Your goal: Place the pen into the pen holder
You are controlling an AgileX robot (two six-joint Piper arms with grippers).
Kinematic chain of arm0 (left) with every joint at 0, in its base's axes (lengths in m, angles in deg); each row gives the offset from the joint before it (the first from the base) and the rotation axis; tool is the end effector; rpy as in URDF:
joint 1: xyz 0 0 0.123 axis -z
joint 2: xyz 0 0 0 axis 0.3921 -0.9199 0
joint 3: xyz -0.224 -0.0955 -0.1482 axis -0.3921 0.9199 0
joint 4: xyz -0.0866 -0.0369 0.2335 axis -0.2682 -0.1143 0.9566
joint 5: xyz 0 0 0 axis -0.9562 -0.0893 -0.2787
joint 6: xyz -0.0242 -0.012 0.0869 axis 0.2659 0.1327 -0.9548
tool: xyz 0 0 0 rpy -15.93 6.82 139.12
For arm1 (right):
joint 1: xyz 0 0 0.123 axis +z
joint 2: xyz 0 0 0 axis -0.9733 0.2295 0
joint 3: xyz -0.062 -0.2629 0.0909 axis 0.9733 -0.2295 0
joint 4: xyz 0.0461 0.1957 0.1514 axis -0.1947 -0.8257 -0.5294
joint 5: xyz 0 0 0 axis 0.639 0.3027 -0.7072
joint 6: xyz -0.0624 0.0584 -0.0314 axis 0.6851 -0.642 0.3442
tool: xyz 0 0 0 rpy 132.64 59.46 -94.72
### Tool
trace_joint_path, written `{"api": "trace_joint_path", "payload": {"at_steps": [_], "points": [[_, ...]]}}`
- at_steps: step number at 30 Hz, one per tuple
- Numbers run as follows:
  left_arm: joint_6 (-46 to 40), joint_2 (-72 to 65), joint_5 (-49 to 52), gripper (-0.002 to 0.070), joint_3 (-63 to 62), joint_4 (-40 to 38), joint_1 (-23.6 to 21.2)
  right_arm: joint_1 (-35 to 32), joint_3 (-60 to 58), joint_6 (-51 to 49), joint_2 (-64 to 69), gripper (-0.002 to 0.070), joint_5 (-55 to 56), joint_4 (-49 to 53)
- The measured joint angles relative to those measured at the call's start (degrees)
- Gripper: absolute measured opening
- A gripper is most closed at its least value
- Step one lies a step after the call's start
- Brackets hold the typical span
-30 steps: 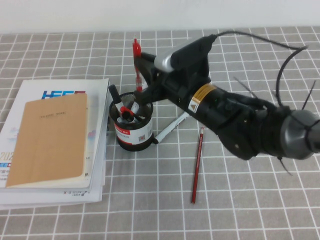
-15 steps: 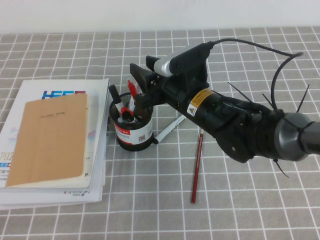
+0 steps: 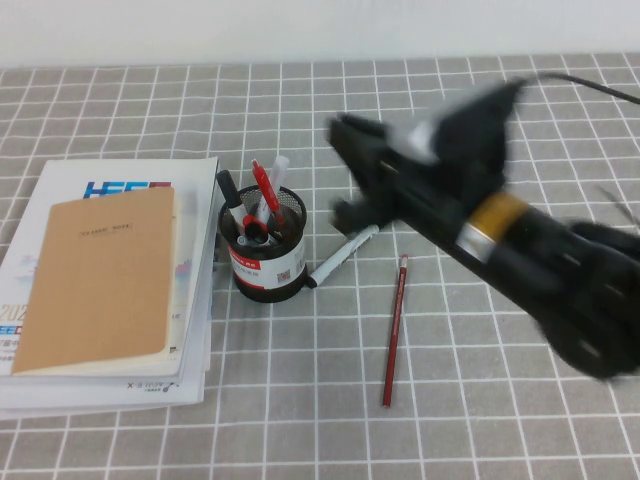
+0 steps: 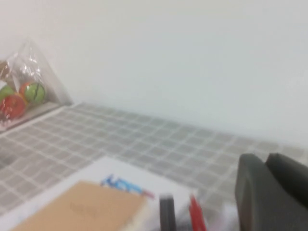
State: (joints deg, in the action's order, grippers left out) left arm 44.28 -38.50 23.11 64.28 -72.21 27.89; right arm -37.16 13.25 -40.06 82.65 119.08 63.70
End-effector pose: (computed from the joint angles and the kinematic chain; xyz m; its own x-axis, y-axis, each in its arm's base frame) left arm 0.0521 -0.0039 0.1708 -0.3054 0.0308 -0.9517 0.0805 0.9967 0.0064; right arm 0.2716 0.2343 0.2735 -0.0615 0.1562 -0.9858 -0.6982 0.6991 0.1543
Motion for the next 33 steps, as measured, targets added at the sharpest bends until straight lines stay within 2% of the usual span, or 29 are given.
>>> {"api": "trace_joint_path", "payload": {"at_steps": [7, 15, 19, 22, 24, 29, 33], "points": [[0.0, 0.0, 0.0, -0.0005, 0.0, 0.0, 0.0, 0.0, -17.3, 0.7, -14.8, -0.0012, -0.3, -1.1], [0.0, 0.0, 0.0, -0.0005, 0.0, 0.0, 0.0, 0.0, -27.7, 2.0, -25.3, -0.0012, -0.6, -1.7], [0.0, 0.0, 0.0, -0.0005, 0.0, 0.0, 0.0, 0.0, -32.3, 15.3, -26.3, -0.0013, 4.7, -4.2], [0.0, 0.0, 0.0, -0.0005, 0.0, 0.0, 0.0, 0.0, -35.8, 30.0, -26.4, -0.0013, 15.4, -8.2], [0.0, 0.0, 0.0, -0.0005, 0.0, 0.0, 0.0, 0.0, -38.1, 36.1, -26.9, -0.0013, 20.5, -10.1], [0.0, 0.0, 0.0, -0.0005, 0.0, 0.0, 0.1, 0.5, -42.0, 40.1, -32.7, -0.0013, 21.1, -11.4], [0.0, 0.0, 0.0, -0.0005, 0.0, 0.0, 0.1, 0.5, -42.8, 40.6, -42.3, -0.0013, 11.7, -11.4]]}}
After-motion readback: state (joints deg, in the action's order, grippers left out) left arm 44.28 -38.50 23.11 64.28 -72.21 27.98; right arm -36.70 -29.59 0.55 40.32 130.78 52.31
